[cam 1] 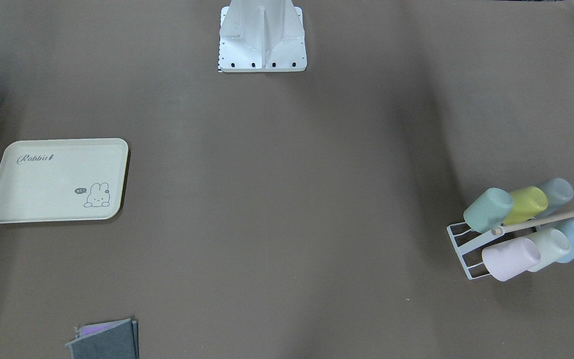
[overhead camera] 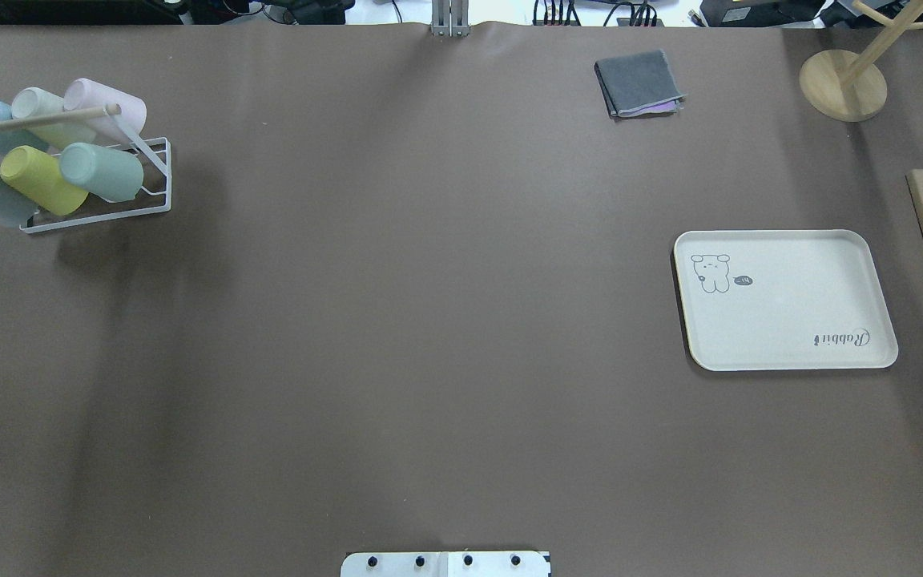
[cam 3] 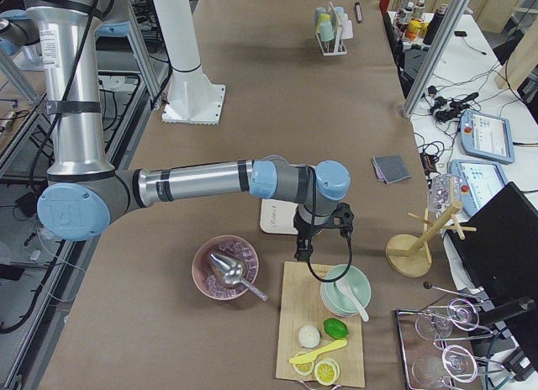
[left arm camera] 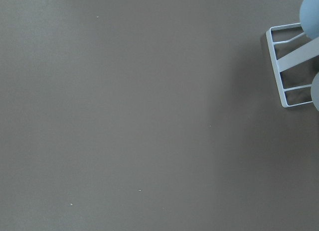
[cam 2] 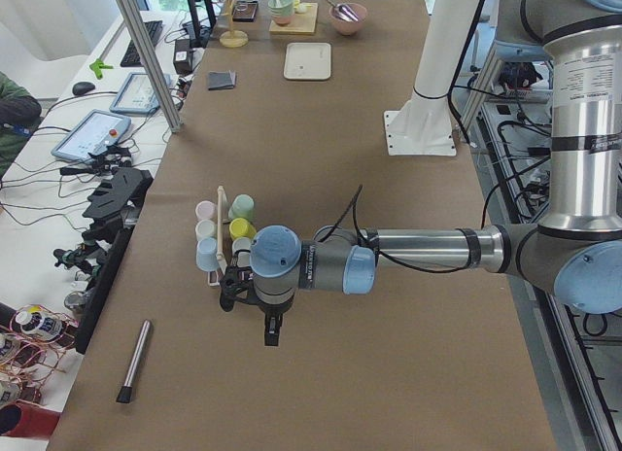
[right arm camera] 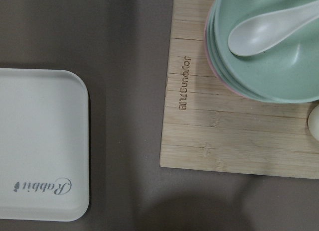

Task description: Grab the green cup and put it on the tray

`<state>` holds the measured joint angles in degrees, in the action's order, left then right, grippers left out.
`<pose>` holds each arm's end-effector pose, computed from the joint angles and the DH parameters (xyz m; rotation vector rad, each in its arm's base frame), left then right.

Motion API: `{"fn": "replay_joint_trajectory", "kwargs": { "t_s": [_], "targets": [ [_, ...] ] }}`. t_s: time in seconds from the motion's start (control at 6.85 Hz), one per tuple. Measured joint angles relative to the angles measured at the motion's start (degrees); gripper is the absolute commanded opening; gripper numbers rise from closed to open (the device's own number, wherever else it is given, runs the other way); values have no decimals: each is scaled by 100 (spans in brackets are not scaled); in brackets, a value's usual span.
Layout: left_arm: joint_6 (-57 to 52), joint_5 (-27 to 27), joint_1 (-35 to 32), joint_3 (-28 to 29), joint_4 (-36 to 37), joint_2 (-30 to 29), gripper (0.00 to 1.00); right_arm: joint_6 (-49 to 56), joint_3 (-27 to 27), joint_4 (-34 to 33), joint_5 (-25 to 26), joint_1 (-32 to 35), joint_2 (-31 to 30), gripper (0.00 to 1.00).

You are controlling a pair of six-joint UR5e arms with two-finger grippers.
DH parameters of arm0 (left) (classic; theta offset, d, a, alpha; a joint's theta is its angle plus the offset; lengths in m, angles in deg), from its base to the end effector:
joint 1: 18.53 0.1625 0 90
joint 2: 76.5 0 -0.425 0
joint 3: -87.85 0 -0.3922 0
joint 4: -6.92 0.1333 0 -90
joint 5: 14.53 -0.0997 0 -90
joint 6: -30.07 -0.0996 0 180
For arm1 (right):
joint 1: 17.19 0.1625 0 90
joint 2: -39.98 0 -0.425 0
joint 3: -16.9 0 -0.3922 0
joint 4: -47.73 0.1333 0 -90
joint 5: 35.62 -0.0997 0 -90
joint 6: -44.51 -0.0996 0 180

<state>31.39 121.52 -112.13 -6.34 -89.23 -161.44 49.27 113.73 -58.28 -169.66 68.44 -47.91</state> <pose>-0.0904 -0.4555 0.6515 0.1031 0.8013 -0.0441 0.0263 -0.4967 0.6096 -0.1147 -0.7683 -0.1038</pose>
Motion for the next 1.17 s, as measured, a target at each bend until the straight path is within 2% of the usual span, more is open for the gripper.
{"fn": "replay_joint_trajectory", "kwargs": {
  "t_s": [0.88,1.17],
  "targets": [
    [-6,-11,8,-68,-16,-52,99,21,37,10,65,51,-36,100],
    [-15,-101,-7,-242,-279,6,99,-2,52,34,48,64,-82,100]
  ]
}}
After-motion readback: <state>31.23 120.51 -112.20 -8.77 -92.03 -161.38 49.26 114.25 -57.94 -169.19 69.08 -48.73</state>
